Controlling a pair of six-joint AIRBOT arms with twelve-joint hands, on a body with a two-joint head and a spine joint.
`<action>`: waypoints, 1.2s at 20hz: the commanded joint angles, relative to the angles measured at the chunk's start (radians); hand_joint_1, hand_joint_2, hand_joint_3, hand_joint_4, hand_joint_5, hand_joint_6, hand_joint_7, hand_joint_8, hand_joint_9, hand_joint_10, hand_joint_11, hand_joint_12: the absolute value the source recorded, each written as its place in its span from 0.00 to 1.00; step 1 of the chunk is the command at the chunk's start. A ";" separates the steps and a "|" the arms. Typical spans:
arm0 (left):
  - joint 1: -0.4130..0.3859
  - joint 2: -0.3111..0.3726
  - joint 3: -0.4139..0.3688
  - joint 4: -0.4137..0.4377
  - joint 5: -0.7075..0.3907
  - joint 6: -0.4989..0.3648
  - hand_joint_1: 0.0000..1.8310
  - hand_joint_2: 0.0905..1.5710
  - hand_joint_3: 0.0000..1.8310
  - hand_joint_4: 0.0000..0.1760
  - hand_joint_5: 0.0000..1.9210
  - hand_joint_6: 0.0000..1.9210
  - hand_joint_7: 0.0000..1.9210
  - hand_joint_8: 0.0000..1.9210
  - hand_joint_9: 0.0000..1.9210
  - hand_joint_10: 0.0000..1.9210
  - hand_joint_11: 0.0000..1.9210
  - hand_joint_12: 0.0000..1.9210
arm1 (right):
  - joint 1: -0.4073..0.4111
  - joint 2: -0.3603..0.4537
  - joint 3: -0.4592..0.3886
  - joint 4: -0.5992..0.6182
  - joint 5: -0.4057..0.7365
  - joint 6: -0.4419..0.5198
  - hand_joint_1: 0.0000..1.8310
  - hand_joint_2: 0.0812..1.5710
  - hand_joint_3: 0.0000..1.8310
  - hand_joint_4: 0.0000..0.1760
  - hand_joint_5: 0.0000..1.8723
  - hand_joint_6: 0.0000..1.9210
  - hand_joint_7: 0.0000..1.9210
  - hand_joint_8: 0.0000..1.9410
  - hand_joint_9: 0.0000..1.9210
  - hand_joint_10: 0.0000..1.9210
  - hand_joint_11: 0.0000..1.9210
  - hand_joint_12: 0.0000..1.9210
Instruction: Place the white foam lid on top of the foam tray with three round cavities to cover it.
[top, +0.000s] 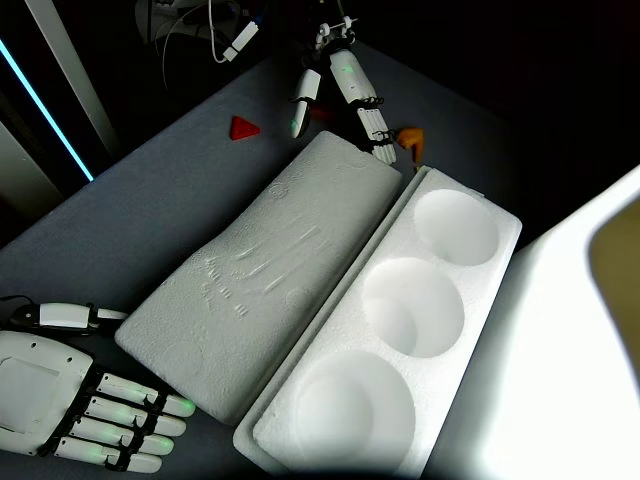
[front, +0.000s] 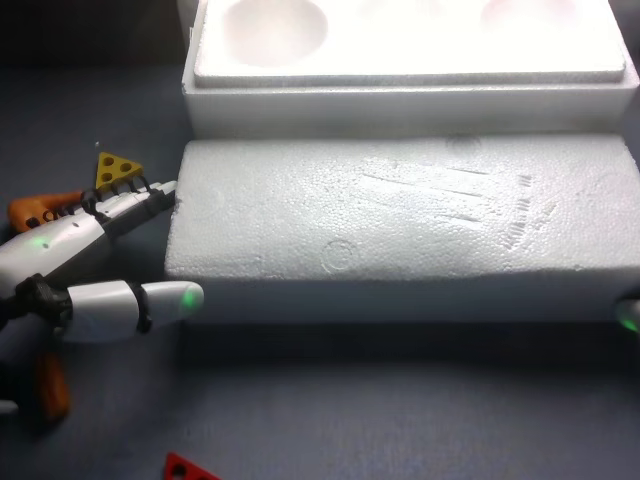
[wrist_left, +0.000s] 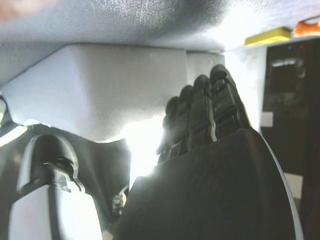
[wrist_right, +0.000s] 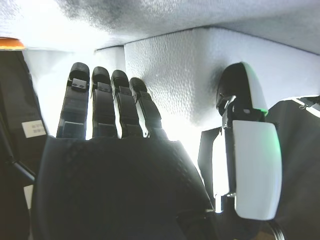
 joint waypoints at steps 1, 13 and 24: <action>0.000 0.007 -0.009 0.026 -0.131 -0.011 0.20 0.68 0.02 0.00 0.06 0.01 0.01 0.00 0.00 0.00 0.00 0.00 | 0.003 0.009 -0.008 -0.035 0.126 0.013 0.32 0.75 0.00 0.00 0.09 0.01 0.07 0.00 0.04 0.02 0.00 0.58; 0.086 0.111 -0.157 0.084 -0.367 -0.059 0.21 0.70 0.01 0.00 0.05 0.00 0.00 0.00 0.00 0.00 0.00 0.00 | -0.067 0.153 -0.172 -0.144 0.339 0.067 0.20 0.74 0.00 0.00 0.09 0.00 0.06 0.00 0.00 0.15 0.00 0.73; -0.040 0.153 -0.148 0.141 -0.407 -0.058 0.19 0.71 0.00 0.00 0.05 0.01 0.00 0.00 0.00 0.00 0.00 0.00 | -0.008 0.229 -0.169 -0.210 0.392 0.074 0.23 0.77 0.00 0.00 0.08 0.01 0.00 0.00 0.00 0.00 0.00 0.46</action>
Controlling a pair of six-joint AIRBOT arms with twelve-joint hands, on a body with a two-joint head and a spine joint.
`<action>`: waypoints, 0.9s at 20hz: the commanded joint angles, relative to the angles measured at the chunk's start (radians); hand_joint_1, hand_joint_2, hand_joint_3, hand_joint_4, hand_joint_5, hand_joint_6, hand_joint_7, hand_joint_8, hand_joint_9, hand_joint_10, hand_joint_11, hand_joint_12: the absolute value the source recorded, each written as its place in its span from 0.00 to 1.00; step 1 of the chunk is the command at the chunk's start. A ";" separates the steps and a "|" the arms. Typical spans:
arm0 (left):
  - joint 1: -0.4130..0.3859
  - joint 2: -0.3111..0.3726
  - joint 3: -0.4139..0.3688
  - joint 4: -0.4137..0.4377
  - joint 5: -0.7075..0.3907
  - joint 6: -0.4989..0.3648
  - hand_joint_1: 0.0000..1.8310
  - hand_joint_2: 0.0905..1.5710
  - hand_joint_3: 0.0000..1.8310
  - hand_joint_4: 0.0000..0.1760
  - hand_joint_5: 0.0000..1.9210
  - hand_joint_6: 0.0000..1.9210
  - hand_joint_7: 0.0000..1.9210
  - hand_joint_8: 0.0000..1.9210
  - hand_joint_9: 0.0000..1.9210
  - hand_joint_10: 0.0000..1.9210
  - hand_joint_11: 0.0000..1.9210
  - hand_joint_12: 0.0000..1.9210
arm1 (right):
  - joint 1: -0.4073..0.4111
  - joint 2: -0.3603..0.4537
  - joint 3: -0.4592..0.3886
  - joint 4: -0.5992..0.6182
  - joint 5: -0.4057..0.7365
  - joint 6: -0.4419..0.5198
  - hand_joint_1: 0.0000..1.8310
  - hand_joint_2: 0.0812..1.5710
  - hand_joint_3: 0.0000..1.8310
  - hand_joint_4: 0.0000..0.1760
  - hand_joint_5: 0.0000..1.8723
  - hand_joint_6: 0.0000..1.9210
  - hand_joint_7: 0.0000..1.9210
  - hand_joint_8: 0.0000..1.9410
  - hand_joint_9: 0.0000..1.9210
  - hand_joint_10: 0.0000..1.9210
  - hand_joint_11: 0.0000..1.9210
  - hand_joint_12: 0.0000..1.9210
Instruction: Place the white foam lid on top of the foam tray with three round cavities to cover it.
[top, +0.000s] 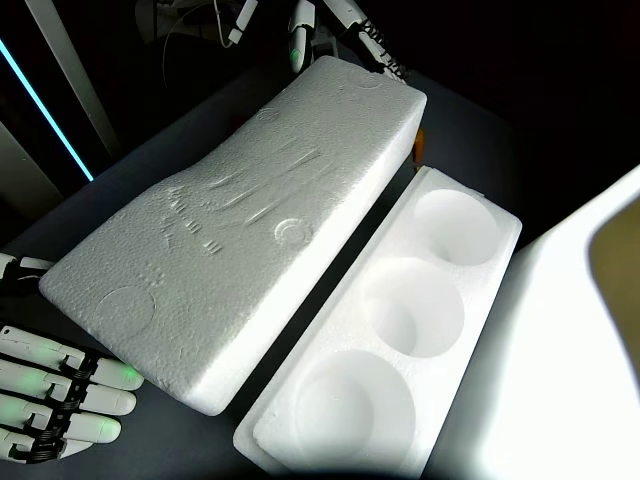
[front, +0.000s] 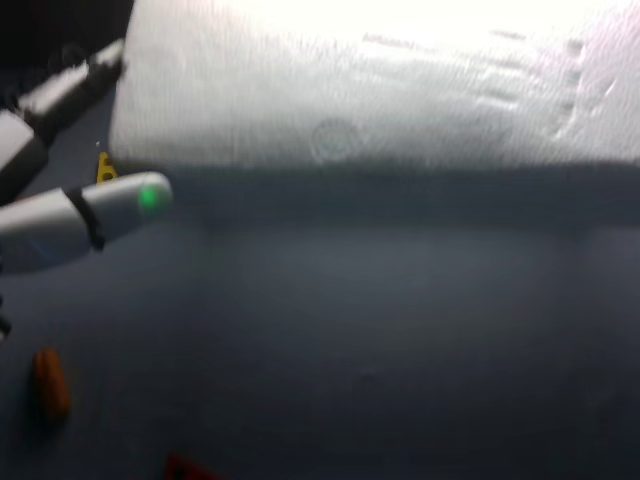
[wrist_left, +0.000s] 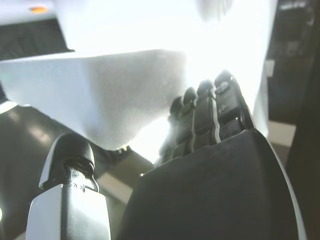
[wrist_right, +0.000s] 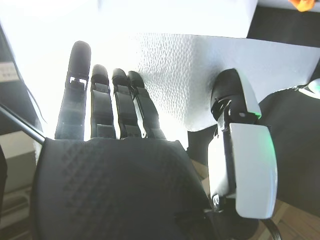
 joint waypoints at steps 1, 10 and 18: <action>-0.024 -0.013 0.004 0.093 -0.091 -0.004 0.19 0.71 0.00 0.00 0.05 0.01 0.00 0.00 0.00 0.00 0.00 0.00 | 0.019 0.003 0.006 -0.076 0.109 0.011 0.23 0.77 0.00 0.00 0.08 0.01 0.00 0.00 0.00 0.00 0.00 0.46; -0.228 -0.120 0.175 0.113 0.077 -0.029 0.29 0.65 0.00 0.00 0.12 0.00 0.03 0.00 0.00 0.00 0.00 0.36 | 0.245 -0.053 0.159 -0.096 -0.112 -0.003 0.22 0.77 0.00 0.00 0.00 0.32 0.03 0.35 0.00 0.52 0.00 0.97; -0.313 -0.184 0.276 0.111 0.185 -0.044 0.26 0.64 0.00 0.00 0.10 0.00 0.02 0.00 0.00 0.00 0.00 0.12 | 0.359 -0.096 0.243 -0.105 -0.244 -0.024 0.31 0.78 0.00 0.00 0.00 0.20 0.01 0.19 0.00 0.29 0.00 0.86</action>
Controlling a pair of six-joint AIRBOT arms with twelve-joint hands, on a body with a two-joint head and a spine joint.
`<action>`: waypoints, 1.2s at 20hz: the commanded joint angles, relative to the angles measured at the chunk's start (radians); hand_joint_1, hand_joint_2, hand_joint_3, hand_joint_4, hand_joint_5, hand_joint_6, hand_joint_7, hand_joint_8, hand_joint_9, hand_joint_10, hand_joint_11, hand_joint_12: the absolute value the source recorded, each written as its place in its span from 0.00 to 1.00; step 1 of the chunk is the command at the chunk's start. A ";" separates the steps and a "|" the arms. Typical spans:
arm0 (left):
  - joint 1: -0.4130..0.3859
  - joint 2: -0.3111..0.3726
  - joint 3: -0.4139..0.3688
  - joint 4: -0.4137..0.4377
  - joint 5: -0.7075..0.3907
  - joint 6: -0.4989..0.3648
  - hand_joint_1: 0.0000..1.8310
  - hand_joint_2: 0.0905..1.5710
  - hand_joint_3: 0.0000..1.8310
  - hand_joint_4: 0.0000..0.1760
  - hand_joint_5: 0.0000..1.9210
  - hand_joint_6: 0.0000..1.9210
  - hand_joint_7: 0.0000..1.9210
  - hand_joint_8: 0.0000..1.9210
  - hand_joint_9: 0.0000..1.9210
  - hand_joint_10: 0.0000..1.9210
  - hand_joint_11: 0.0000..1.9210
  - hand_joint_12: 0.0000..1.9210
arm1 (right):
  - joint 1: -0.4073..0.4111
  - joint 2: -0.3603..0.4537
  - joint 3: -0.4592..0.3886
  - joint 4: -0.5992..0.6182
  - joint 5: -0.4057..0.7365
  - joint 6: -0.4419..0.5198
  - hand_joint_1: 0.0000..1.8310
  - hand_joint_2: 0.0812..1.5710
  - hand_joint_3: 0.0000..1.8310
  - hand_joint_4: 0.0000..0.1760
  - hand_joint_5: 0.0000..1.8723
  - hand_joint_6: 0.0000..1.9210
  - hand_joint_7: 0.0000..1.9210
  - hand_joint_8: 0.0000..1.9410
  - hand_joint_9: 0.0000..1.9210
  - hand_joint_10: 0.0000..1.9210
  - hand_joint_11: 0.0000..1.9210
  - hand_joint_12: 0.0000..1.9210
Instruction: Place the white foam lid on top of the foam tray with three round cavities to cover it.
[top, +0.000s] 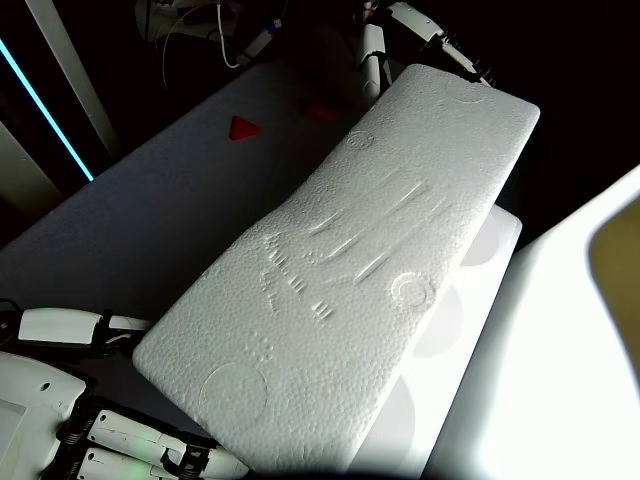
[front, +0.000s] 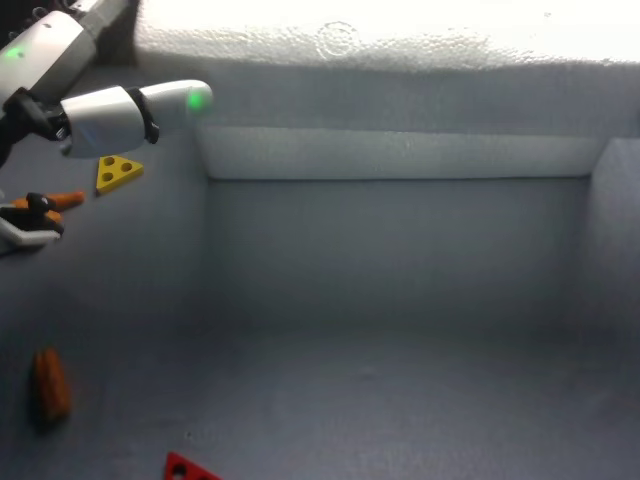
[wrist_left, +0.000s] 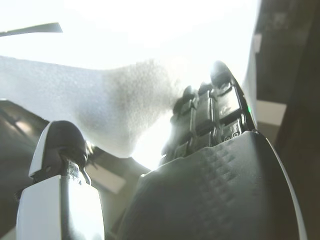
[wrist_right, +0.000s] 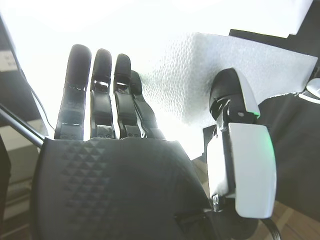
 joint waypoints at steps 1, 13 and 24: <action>-0.027 -0.017 -0.001 0.089 -0.094 -0.006 0.27 0.65 0.00 0.00 0.09 0.00 0.01 0.00 0.00 0.00 0.00 0.17 | 0.031 -0.005 0.006 -0.087 0.119 0.003 0.31 0.78 0.00 0.00 0.00 0.17 0.00 0.18 0.00 0.28 0.00 0.86; -0.124 -0.091 0.121 0.094 0.050 -0.012 0.22 0.65 0.00 0.00 0.07 0.00 0.00 0.00 0.00 0.00 0.00 0.00 | 0.146 -0.055 0.095 -0.074 -0.029 -0.050 0.33 0.76 0.00 0.00 0.00 0.16 0.05 0.06 0.00 0.20 0.00 0.70; -0.143 -0.144 0.194 0.073 0.139 -0.018 0.21 0.65 0.00 0.00 0.04 0.00 0.00 0.00 0.00 0.00 0.02 0.02 | 0.186 -0.113 0.188 -0.049 -0.152 -0.060 0.31 0.73 0.00 0.00 0.04 0.00 0.04 0.00 0.02 0.08 0.00 0.45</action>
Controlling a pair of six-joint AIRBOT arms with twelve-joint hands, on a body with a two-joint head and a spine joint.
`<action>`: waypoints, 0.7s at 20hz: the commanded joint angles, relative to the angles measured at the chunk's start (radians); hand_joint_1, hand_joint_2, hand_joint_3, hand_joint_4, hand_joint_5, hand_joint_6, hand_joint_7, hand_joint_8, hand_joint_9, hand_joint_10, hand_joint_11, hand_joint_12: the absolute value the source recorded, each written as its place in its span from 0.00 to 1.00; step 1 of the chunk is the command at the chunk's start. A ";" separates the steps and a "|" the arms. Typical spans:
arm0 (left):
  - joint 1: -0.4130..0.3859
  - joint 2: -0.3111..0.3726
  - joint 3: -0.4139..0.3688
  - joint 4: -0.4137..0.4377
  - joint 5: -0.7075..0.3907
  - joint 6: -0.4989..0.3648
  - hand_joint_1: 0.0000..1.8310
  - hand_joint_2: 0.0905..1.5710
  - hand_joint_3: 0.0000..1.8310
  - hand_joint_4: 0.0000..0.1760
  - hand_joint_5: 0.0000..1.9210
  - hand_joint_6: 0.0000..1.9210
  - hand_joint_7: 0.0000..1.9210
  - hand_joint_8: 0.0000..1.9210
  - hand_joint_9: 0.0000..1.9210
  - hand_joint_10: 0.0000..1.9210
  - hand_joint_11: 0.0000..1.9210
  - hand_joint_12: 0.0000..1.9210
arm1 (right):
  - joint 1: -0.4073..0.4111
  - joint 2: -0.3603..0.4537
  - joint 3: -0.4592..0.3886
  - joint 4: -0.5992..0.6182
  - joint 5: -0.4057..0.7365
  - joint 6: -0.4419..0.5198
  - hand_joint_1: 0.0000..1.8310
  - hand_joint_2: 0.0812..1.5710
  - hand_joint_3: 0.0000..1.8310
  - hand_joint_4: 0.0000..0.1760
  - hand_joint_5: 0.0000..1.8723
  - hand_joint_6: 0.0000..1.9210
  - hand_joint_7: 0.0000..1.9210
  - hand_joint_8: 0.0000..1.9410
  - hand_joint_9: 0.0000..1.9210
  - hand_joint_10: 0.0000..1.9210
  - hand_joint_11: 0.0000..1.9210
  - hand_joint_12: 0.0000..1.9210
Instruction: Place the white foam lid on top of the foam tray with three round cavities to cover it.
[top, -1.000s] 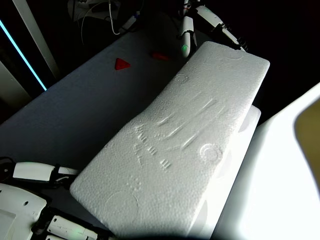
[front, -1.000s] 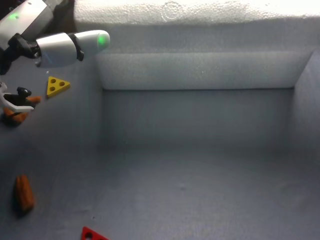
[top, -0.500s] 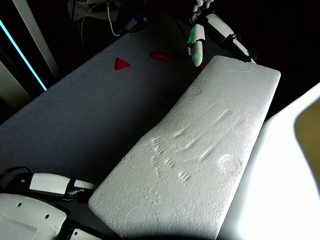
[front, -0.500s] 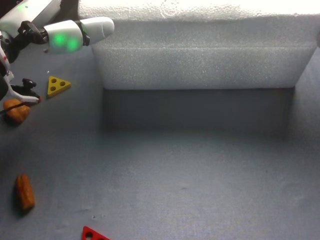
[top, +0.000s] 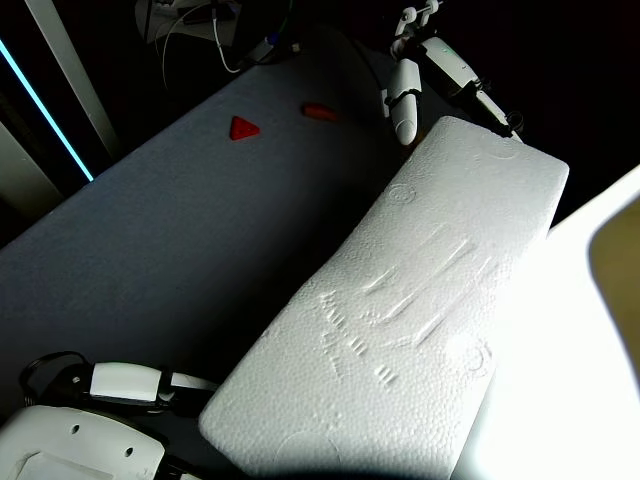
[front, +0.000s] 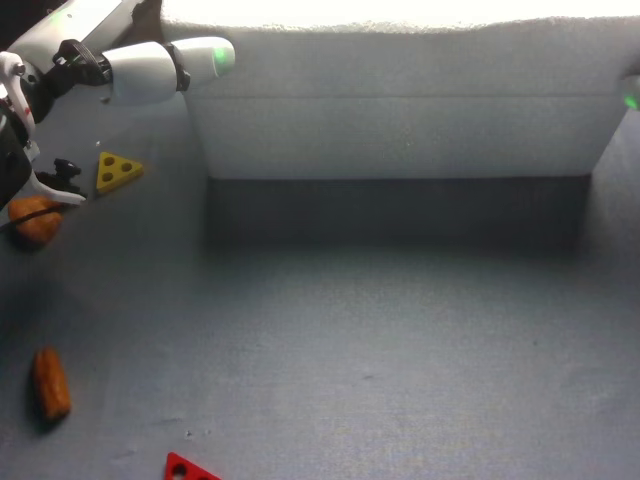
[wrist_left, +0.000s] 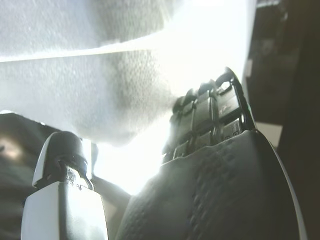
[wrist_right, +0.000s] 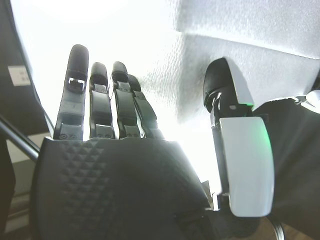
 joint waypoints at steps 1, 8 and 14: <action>-0.011 -0.017 -0.003 0.061 -0.101 -0.005 0.21 0.65 0.00 0.00 0.04 0.00 0.00 0.00 0.00 0.00 0.01 0.02 | 0.018 -0.003 0.007 -0.061 0.094 0.004 0.30 0.73 0.00 0.00 0.04 0.00 0.04 0.00 0.01 0.08 0.00 0.43; 0.003 -0.030 0.022 0.037 -0.062 -0.005 0.20 0.65 0.00 0.00 0.02 0.00 0.00 0.00 0.00 0.00 0.00 0.16 | 0.020 -0.008 0.021 -0.044 0.068 0.004 0.25 0.76 0.00 0.00 0.00 0.00 0.00 0.00 0.00 0.00 0.00 0.16; 0.003 -0.038 0.031 0.042 -0.043 -0.004 0.19 0.64 0.00 0.28 0.00 0.00 0.00 0.00 0.00 0.00 0.00 0.20 | 0.017 -0.008 0.021 -0.030 0.066 0.004 0.25 0.77 0.00 0.00 0.00 0.00 0.00 0.00 0.01 0.00 0.00 0.32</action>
